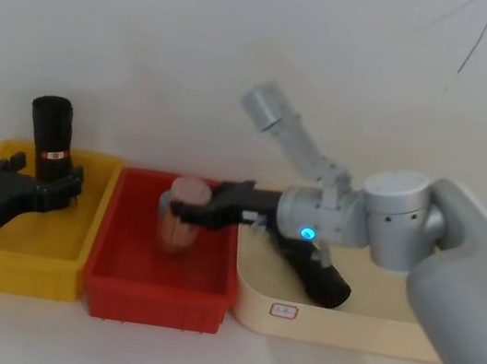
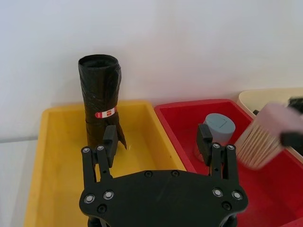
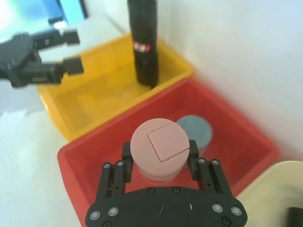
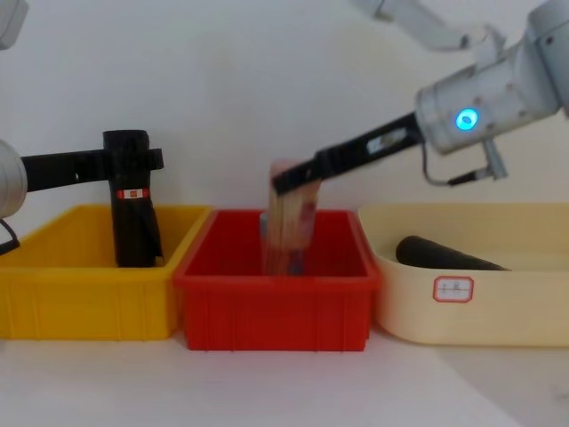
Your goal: Pick up the garbage bag with the one hand and transfer it to the other hand.
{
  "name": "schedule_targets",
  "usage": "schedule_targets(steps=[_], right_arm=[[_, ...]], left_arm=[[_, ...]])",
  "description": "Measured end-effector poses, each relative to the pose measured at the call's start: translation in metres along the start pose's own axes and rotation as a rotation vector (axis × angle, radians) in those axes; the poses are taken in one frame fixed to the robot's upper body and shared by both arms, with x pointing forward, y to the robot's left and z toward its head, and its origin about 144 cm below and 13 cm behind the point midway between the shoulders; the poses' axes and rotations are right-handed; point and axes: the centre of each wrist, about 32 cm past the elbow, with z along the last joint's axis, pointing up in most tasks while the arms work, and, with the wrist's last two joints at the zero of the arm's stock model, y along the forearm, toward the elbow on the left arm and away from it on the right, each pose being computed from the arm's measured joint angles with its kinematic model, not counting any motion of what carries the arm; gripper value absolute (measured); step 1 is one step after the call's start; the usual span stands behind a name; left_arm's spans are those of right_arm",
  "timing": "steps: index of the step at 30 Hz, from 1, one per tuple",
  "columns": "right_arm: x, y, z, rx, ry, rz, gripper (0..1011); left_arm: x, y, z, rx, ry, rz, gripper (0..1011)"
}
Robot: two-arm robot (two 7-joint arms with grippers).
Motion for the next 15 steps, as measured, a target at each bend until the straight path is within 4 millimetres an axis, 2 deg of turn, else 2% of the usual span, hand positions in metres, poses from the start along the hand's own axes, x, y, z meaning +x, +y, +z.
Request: schedule_targets(steps=[8, 15], right_arm=[[0.008, -0.037, 0.009, 0.090, 0.017, -0.088, 647], [0.018, -0.069, 0.006, 0.126, 0.040, -0.174, 647]], left_arm=[[0.000, 0.000, 0.000, 0.000, 0.000, 0.000, 1002], [0.000, 0.000, 0.000, 0.000, 0.000, 0.000, 1002]])
